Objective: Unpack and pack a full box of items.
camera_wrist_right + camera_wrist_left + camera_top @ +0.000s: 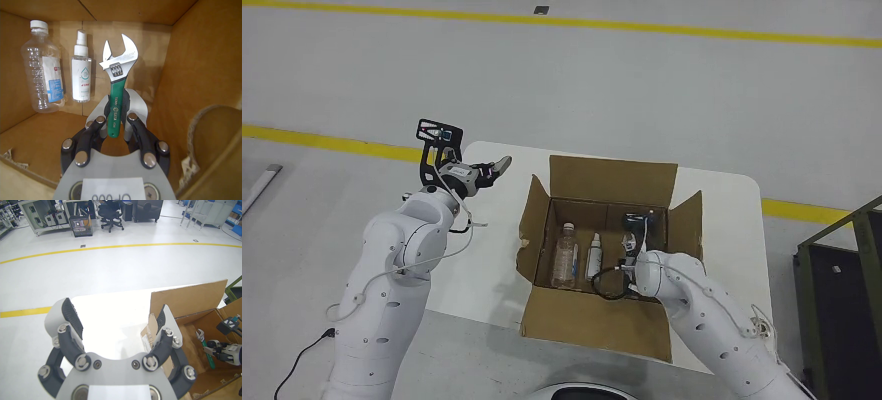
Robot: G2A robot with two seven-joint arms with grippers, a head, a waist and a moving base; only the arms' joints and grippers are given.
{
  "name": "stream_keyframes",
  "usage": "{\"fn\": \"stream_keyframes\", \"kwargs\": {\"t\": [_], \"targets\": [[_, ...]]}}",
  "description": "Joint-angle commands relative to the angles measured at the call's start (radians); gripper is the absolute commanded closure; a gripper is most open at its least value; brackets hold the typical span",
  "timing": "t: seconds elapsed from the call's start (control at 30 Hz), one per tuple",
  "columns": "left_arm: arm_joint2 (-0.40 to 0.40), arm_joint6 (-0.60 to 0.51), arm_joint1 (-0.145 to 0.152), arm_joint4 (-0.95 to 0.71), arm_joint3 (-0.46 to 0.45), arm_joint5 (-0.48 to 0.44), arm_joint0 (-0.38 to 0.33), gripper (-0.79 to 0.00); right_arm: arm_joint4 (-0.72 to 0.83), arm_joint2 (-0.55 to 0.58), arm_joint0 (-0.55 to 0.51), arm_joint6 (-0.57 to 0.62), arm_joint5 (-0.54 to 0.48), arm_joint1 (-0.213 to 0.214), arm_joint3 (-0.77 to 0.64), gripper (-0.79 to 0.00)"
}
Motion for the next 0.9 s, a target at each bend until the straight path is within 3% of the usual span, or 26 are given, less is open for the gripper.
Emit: {"fn": "stream_keyframes", "kwargs": {"t": [0.0, 0.7, 0.73, 0.8, 0.83, 0.87], "targets": [[0.000, 0.000, 0.000, 0.000, 0.000, 0.000, 0.000, -0.785, 0.001, -0.015, 0.012, -0.012, 0.012, -0.012, 0.027, 0.000], [0.000, 0.000, 0.000, 0.000, 0.000, 0.000, 0.000, -0.785, 0.017, -0.118, 0.136, -0.045, 0.045, -0.113, 0.288, 0.000], [0.000, 0.000, 0.000, 0.000, 0.000, 0.000, 0.000, -0.785, 0.012, -0.121, 0.140, -0.044, 0.045, -0.116, 0.298, -0.025], [0.000, 0.000, 0.000, 0.000, 0.000, 0.000, 0.000, -0.785, 0.011, -0.123, 0.146, -0.042, 0.042, -0.123, 0.310, -0.299], [0.000, 0.000, 0.000, 0.000, 0.000, 0.000, 0.000, -0.785, 0.011, -0.124, 0.148, -0.041, 0.042, -0.126, 0.315, -0.366], [0.000, 0.000, 0.000, 0.000, 0.000, 0.000, 0.000, -0.785, 0.011, -0.124, 0.150, -0.040, 0.041, -0.129, 0.321, -0.523]]}}
